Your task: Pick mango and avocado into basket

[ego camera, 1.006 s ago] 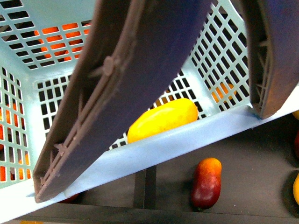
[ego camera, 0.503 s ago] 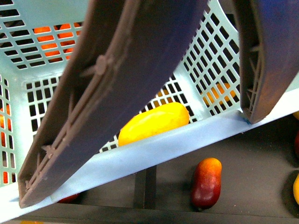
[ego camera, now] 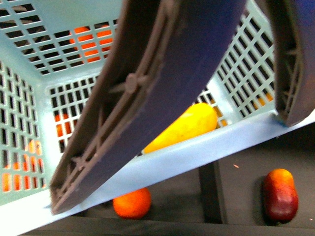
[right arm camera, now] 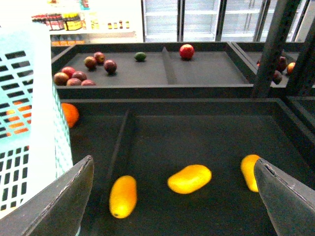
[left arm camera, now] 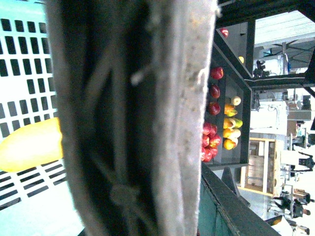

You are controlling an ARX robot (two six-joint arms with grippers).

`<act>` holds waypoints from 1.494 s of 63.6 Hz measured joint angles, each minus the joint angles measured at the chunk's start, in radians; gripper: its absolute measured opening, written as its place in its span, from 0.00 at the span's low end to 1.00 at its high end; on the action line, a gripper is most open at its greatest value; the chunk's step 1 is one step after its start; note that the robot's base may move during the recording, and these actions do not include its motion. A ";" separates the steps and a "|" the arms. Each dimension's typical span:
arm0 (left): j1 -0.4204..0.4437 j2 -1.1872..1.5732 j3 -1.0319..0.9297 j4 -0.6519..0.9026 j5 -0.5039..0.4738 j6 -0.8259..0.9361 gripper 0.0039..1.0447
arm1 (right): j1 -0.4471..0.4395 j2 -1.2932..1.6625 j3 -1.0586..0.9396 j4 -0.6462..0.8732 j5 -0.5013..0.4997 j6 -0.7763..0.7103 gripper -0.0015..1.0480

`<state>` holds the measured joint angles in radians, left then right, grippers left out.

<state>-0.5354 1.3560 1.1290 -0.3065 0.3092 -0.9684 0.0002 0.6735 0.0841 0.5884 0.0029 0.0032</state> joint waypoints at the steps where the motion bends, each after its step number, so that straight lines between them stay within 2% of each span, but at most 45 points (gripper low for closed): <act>1: 0.000 0.000 0.000 0.000 0.000 0.003 0.23 | 0.000 0.000 0.000 0.000 0.000 0.000 0.92; 8: 0.003 0.000 0.002 -0.002 -0.011 0.002 0.10 | 0.000 0.000 -0.001 0.000 0.000 0.000 0.92; 95: 0.003 -0.001 0.004 -0.002 -0.006 0.002 0.08 | 0.000 0.001 -0.004 -0.001 -0.003 0.000 0.92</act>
<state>-0.5320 1.3552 1.1332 -0.3080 0.3031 -0.9668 -0.0002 0.6743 0.0799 0.5877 -0.0002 0.0032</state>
